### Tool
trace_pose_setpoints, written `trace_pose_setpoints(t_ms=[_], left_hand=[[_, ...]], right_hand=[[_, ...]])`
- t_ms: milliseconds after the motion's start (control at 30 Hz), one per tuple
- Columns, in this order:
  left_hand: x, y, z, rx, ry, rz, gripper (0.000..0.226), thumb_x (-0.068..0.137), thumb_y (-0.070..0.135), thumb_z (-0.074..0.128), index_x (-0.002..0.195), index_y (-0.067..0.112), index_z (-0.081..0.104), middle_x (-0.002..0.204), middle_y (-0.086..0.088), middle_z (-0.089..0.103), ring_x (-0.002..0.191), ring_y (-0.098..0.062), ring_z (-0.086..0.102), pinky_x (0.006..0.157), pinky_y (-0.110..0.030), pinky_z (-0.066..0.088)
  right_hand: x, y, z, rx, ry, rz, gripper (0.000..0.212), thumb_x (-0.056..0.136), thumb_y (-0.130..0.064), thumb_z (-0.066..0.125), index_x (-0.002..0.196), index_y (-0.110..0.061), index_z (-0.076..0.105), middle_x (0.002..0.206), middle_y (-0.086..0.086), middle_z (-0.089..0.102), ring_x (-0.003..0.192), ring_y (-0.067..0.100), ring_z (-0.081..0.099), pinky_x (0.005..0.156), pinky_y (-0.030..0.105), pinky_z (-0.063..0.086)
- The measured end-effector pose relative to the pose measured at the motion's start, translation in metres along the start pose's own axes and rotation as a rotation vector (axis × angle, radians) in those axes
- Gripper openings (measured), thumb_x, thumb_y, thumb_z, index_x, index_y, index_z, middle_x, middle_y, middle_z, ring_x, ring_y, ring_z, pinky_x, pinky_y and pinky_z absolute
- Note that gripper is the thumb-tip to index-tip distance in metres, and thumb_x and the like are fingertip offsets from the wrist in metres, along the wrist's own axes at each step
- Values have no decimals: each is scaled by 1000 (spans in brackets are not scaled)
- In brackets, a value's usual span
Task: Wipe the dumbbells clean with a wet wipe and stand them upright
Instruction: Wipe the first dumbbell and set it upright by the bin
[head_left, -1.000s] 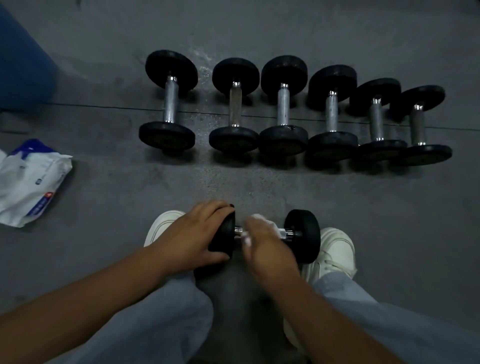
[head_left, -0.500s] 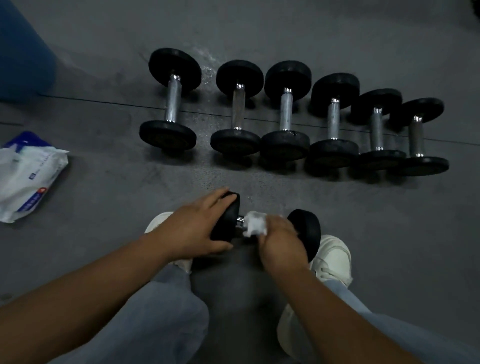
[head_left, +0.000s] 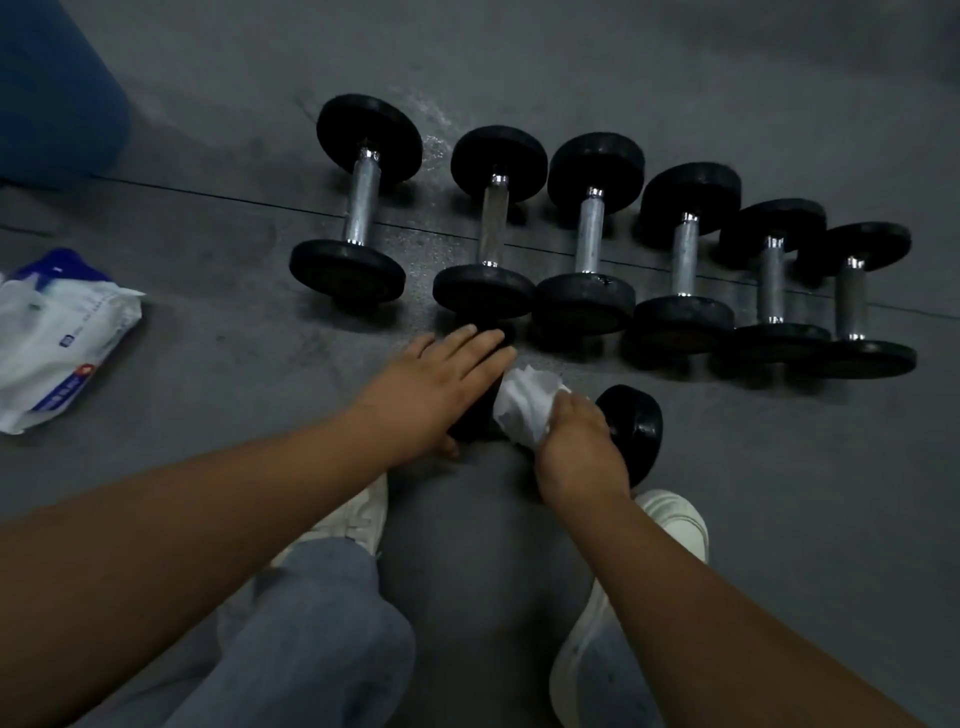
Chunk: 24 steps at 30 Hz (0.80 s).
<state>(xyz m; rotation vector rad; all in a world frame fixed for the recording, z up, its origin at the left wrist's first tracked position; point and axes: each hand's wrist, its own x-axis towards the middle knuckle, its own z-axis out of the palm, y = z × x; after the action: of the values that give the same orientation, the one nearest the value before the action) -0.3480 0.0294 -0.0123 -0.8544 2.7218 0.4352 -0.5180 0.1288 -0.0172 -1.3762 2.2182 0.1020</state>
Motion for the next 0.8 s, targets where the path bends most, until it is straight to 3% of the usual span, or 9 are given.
trace_pose_setpoints(t_ms=[67,133,200,267,333,433,567,667,800], left_hand=[[14,-6,-8,-8,10,10,124,67,50,82,157,20,3,164,-4,6,150,-24,12,120,-40,18],[22,-10,-16,-31,42,49,118,60,49,83,155,15,21,159,-10,25,143,-28,30,117,-39,22],[20,-9,-13,-5,92,68,117,50,48,87,148,10,36,149,-15,41,133,-33,43,114,-44,31],[2,6,1,-26,171,40,117,44,43,90,144,8,39,143,-18,46,127,-38,47,108,-49,39],[-20,23,14,-95,262,32,109,48,40,89,141,14,38,140,-15,46,126,-36,46,101,-48,44],[-41,26,22,-120,281,74,103,50,49,86,137,18,41,134,-7,46,120,-28,44,96,-42,47],[-56,23,35,-149,131,102,120,51,55,86,150,17,29,156,-11,30,143,-30,31,110,-42,35],[-66,23,35,-223,107,133,115,56,55,84,149,18,29,155,-6,31,142,-24,31,109,-38,38],[-53,21,24,-263,13,145,116,61,60,78,153,19,21,158,-4,27,143,-23,29,113,-40,37]], right_hand=[[2,-5,-1,-29,-4,-116,57,94,-8,41,149,-13,26,153,10,27,144,28,22,111,41,35],[4,-4,-4,-15,19,-202,49,92,-8,40,140,-18,37,144,6,37,136,24,32,103,38,41],[8,2,-8,-29,47,-41,42,93,-9,39,134,-18,41,139,7,42,132,24,37,97,37,43],[-1,-3,-8,-59,18,-19,51,96,-10,38,146,-16,30,149,11,33,139,26,30,103,38,40],[-16,-9,0,-32,-30,-176,55,97,-14,38,149,-24,26,151,5,30,138,23,33,99,39,42],[-35,-7,10,-12,-67,-31,56,96,-12,39,149,-23,25,153,5,27,142,23,25,103,39,41],[-53,2,27,-6,-124,-161,51,97,-17,41,146,-23,29,150,1,30,143,17,23,107,34,37],[-55,12,26,3,-143,40,51,95,-14,48,144,-19,33,150,4,33,141,20,28,109,30,31],[-61,6,29,-1,-188,-145,44,96,-17,42,139,-24,38,144,1,40,137,20,36,104,36,40]])
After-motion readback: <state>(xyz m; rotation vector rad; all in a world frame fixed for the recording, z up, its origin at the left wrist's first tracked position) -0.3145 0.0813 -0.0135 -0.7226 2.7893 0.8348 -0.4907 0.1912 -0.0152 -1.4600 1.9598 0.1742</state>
